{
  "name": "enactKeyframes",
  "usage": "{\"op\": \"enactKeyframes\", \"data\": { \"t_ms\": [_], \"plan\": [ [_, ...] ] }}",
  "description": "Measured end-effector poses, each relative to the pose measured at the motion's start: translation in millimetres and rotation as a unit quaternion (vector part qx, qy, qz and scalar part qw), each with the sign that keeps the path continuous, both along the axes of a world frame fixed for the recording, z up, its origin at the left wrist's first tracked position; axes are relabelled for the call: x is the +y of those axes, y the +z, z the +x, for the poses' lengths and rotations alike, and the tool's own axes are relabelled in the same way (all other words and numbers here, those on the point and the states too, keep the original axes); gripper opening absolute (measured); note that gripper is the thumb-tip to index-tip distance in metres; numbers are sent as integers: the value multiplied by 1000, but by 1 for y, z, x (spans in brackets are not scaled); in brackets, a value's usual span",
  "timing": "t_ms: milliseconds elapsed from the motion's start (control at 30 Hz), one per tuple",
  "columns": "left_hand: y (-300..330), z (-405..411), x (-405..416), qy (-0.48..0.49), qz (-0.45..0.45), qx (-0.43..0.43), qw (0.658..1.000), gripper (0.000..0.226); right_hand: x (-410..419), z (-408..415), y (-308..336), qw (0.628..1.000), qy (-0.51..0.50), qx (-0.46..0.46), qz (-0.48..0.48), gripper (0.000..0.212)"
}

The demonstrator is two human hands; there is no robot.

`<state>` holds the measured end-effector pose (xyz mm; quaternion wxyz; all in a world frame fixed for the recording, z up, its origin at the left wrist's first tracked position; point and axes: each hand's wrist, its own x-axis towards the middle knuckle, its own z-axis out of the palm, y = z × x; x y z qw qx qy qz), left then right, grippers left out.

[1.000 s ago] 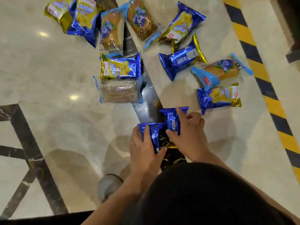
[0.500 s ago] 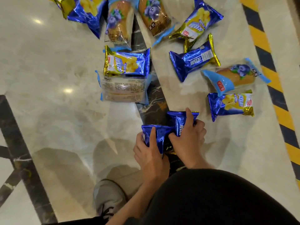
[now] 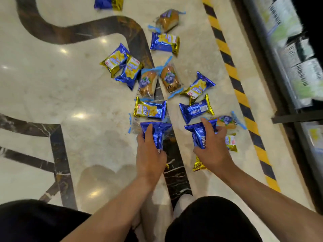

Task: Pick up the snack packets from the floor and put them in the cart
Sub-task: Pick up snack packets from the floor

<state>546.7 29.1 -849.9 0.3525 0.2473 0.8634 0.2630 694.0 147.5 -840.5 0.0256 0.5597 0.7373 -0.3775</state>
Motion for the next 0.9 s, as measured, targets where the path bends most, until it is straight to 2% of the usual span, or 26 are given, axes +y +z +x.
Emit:
{"op": "enactKeyframes", "data": {
  "t_ms": [167, 467, 600, 667, 767, 900],
  "plan": [
    [138, -14, 15, -16, 25, 21, 999, 86, 12, -15, 140, 999, -33, 20, 23, 100],
    [448, -38, 13, 7, 49, 24, 999, 89, 7, -28, 442, 996, -45, 66, 29, 95],
    [572, -48, 7, 24, 60, 57, 996, 84, 11, -27, 570, 993, -27, 109, 45, 94],
    [622, -51, 4, 25, 51, 73, 996, 83, 13, -24, 620, 991, -25, 117, 52, 92],
    [685, -54, 4, 22, 89, 92, 992, 84, 19, -23, 684, 988, -26, 139, 61, 90],
    [737, -54, 5, 16, 142, 146, 979, 83, 20, -26, 732, 977, -3, 195, 87, 91]
  ]
}}
